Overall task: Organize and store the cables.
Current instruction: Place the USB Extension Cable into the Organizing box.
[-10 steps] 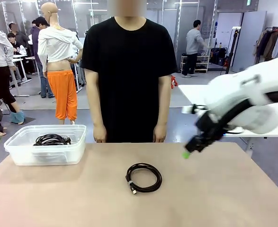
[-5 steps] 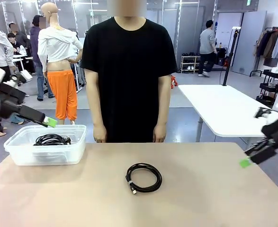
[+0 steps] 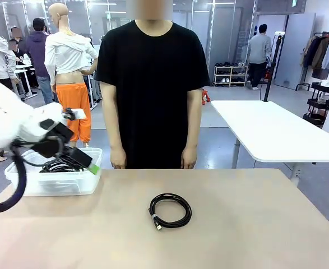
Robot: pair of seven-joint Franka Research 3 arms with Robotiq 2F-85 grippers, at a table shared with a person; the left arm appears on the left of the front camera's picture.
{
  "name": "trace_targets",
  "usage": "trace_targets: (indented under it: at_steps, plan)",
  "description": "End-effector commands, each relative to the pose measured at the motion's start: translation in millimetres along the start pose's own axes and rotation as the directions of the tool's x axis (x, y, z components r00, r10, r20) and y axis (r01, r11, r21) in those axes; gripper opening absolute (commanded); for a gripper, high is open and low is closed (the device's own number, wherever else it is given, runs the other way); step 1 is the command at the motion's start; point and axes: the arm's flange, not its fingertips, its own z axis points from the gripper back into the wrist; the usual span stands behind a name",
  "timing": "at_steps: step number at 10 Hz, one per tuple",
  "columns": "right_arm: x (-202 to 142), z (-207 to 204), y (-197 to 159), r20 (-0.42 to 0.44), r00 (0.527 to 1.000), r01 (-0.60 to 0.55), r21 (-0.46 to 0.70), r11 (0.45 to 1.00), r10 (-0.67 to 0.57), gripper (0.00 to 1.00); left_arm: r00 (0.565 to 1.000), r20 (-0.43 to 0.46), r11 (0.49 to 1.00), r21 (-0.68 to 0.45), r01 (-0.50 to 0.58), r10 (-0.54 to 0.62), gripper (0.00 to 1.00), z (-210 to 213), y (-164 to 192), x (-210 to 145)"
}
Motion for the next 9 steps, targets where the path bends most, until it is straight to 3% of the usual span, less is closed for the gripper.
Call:
trace_targets:
  at_steps: [1, 3, 5, 9]
  plan:
    - [-29, 1, -7, 0.071, 0.996, -0.060, 0.051, 0.997, 0.056, 1.00, 0.994, -0.096, 0.998, 0.058, -0.036, 0.042, 1.00, -19, -17, 36]
    - [-56, 7, 10, 0.093, 0.987, -0.130, 0.014, 0.991, 0.128, 1.00, 0.983, -0.179, 0.995, 0.096, -0.011, 0.028, 1.00, -53, -43, 60]
    - [-73, 17, 26, 0.142, 0.981, -0.126, -0.036, 0.991, 0.129, 1.00, 0.961, -0.271, 0.993, 0.119, -0.019, 0.051, 1.00, -83, -57, 80]
    - [-85, 18, 45, 0.147, 0.985, -0.078, -0.078, 0.994, 0.089, 1.00, 0.952, -0.283, 0.984, 0.165, -0.068, 0.113, 1.00, -120, -59, 79]
